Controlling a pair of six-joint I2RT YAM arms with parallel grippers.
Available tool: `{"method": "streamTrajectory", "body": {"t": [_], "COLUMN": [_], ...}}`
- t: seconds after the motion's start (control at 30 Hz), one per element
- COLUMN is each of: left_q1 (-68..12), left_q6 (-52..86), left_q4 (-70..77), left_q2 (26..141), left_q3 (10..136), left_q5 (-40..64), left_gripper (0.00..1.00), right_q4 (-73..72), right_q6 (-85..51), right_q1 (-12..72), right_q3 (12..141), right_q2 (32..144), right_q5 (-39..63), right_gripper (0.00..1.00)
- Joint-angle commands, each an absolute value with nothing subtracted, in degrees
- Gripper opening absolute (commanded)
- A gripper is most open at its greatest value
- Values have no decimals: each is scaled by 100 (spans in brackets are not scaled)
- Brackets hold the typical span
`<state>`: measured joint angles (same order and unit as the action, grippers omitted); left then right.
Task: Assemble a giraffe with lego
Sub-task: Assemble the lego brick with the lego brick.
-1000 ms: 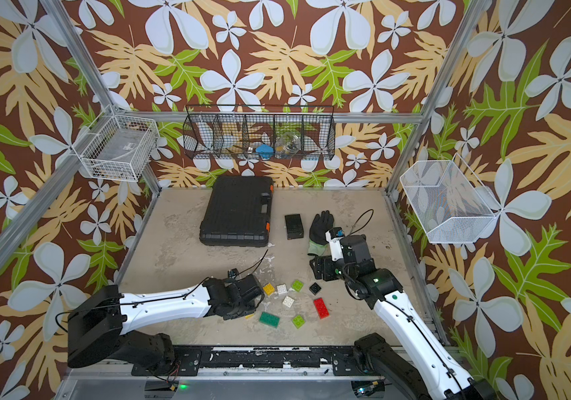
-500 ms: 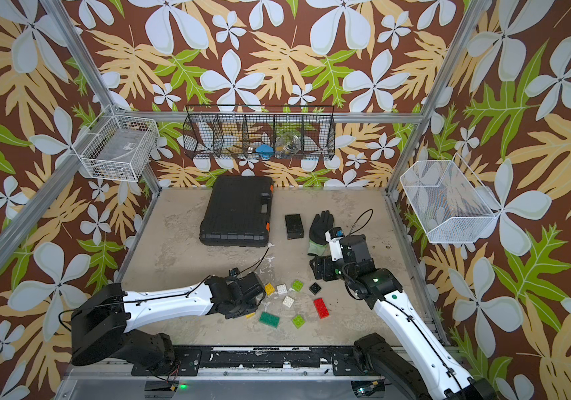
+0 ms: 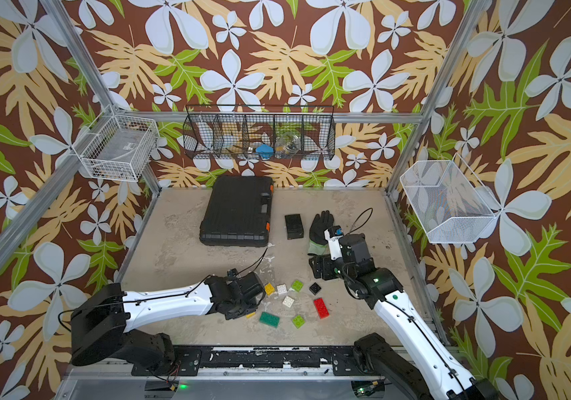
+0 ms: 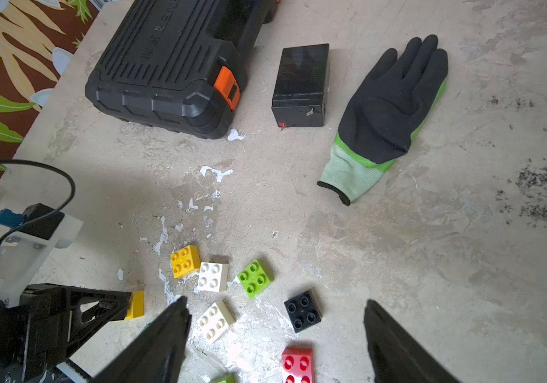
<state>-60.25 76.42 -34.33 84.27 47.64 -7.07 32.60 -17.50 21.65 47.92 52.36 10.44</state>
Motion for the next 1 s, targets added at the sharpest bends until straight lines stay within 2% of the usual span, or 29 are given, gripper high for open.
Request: {"method": "streamTrajectory", "body": {"t": [0.0, 0.7, 0.97], "left_q1": [-6029, -6091, -6204], "left_q6": [7797, 8355, 7806], "left_q4": [-3919, -3650, -3779], "left_q2": [8545, 9004, 9509], "left_q3": [4855, 4834, 4828], "left_q5": [-575, -430, -641], "left_gripper": [0, 0, 0], "right_q4": [3229, 3299, 3304], "right_q6": [-1681, -1492, -1477], "right_q1": [2212, 2584, 2652], "right_q3": [4890, 4984, 5022], "right_q2": [5257, 5016, 4954], "right_q5": [955, 598, 596], "right_gripper": [85, 86, 86]}}
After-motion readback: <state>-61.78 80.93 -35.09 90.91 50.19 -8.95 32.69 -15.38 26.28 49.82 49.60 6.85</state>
